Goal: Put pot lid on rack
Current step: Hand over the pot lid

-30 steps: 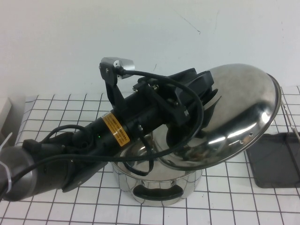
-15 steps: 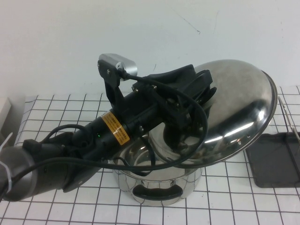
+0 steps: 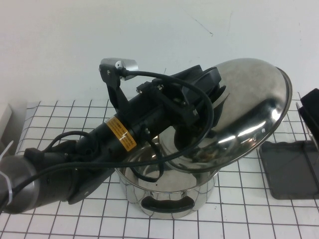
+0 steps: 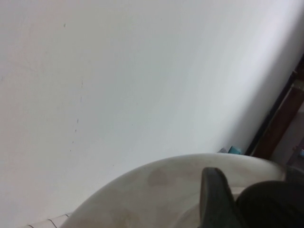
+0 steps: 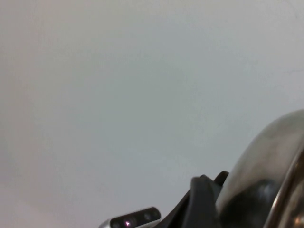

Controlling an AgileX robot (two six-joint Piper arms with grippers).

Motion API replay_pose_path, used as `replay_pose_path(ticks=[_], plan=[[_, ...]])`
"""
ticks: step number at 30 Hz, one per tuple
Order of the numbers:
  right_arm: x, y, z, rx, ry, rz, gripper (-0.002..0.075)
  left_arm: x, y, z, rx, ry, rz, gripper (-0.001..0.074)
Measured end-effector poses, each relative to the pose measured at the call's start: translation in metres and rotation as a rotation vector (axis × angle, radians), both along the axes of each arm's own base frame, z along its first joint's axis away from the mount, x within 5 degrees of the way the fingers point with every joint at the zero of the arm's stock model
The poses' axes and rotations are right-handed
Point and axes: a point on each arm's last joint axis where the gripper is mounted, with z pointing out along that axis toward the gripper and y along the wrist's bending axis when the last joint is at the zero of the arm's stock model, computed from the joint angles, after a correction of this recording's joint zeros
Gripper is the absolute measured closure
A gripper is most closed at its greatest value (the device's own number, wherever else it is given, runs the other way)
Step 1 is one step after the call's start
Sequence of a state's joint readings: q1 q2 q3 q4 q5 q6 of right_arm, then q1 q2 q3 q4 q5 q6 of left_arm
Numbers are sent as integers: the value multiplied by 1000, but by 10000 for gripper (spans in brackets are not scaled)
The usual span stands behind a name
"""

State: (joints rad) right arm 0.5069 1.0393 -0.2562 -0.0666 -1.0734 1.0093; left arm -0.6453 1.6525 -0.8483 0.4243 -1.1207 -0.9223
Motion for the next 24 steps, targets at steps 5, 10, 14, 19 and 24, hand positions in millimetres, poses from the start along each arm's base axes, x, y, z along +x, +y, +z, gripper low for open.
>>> replay_pose_path(ticks=[5, 10, 14, 19, 24], plan=[[10, 7, -10, 14, 39, 20, 268, 0, 0, 0, -4, 4, 1, 417], [15, 13, -19, 6, 91, 60, 268, -2, -1, -1, 15, -9, -21, 417], [20, 20, -17, 14, 96, 109, 268, -5, -4, -3, 48, -31, -56, 417], [26, 28, -9, 4, 63, 146, 268, -10, -7, -6, 99, -67, -114, 417], [27, 29, -5, 4, 47, 153, 367, -11, -7, -4, 78, -68, -122, 417]])
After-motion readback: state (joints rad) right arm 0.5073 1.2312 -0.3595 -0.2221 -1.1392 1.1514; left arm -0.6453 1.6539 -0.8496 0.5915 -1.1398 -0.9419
